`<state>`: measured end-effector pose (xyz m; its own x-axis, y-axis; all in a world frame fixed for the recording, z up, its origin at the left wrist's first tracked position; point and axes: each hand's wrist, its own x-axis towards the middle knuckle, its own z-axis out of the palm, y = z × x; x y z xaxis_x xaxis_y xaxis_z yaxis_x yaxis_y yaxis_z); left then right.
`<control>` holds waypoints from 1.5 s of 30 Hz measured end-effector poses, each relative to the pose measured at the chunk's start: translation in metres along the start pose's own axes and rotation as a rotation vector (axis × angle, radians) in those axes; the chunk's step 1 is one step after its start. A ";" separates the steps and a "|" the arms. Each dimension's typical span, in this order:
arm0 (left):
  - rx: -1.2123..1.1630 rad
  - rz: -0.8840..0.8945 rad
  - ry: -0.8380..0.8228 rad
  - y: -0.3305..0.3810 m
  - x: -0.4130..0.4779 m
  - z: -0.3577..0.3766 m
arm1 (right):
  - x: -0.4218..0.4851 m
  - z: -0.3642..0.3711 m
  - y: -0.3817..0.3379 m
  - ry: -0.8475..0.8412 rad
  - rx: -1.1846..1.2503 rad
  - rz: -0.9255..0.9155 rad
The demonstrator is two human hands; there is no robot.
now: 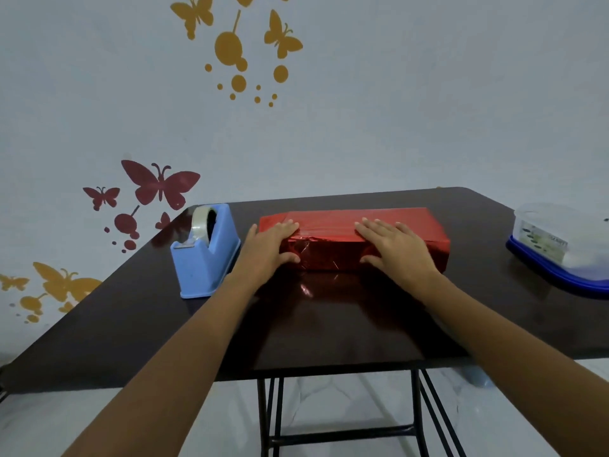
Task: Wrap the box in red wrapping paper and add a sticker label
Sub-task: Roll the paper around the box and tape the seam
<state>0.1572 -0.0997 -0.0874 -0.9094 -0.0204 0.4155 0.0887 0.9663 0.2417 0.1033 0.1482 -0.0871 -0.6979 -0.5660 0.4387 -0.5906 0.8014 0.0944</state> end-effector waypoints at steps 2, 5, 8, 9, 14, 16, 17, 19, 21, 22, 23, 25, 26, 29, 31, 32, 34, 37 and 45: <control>0.038 -0.011 -0.005 0.002 -0.001 -0.001 | -0.013 0.000 0.015 0.036 0.023 0.034; 0.044 -0.028 0.000 0.004 -0.001 -0.001 | -0.027 0.002 0.036 0.113 0.092 0.161; 0.053 -0.021 -0.044 0.009 -0.004 -0.005 | -0.043 0.005 0.050 0.124 0.145 0.292; 0.022 -0.008 -0.053 0.013 -0.006 -0.010 | -0.046 0.006 0.053 0.172 0.189 0.316; -0.052 -0.091 0.415 0.021 -0.024 -0.079 | -0.025 -0.025 0.028 0.447 0.423 0.254; 0.081 -0.375 0.416 -0.004 -0.032 -0.112 | -0.012 -0.033 -0.010 0.477 0.658 0.180; 0.170 -0.514 0.321 -0.019 -0.035 -0.124 | -0.006 -0.034 -0.034 0.450 0.794 0.136; 0.175 -0.728 0.043 -0.040 -0.044 -0.137 | 0.008 -0.028 -0.088 0.300 1.020 0.064; -0.115 -0.811 -0.112 -0.052 -0.049 -0.135 | 0.024 -0.011 -0.143 0.079 1.180 0.051; -0.307 -0.831 -0.117 -0.053 -0.051 -0.132 | 0.030 -0.002 -0.167 -0.025 1.238 0.074; -0.452 -0.847 -0.080 -0.056 -0.052 -0.131 | 0.036 0.006 -0.189 -0.102 1.280 0.102; -0.614 -0.879 -0.031 -0.060 -0.054 -0.130 | 0.044 0.016 -0.222 -0.146 1.353 0.150; -0.645 -0.888 -0.032 -0.061 -0.053 -0.131 | 0.047 0.018 -0.230 -0.121 1.375 0.174; -0.641 -0.909 -0.099 -0.059 -0.047 -0.136 | 0.057 0.021 -0.240 -0.038 1.331 0.167; -0.643 -0.933 -0.156 -0.058 -0.042 -0.138 | 0.065 0.024 -0.241 -0.017 1.274 0.157; -0.649 -0.952 -0.178 -0.058 -0.041 -0.138 | 0.068 0.025 -0.241 -0.021 1.271 0.167; -0.662 -0.987 -0.208 -0.057 -0.041 -0.138 | 0.073 0.030 -0.240 -0.022 1.306 0.179; -0.748 -1.025 -0.218 -0.060 -0.042 -0.136 | 0.075 0.039 -0.239 -0.009 1.349 0.175; -0.781 -1.048 -0.248 -0.060 -0.043 -0.137 | 0.076 0.044 -0.242 0.020 1.347 0.153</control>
<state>0.2468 -0.1922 0.0001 -0.7324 -0.5324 -0.4243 -0.5618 0.1205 0.8185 0.1750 -0.0974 -0.1161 -0.7928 -0.4766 0.3800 -0.4509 0.0390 -0.8917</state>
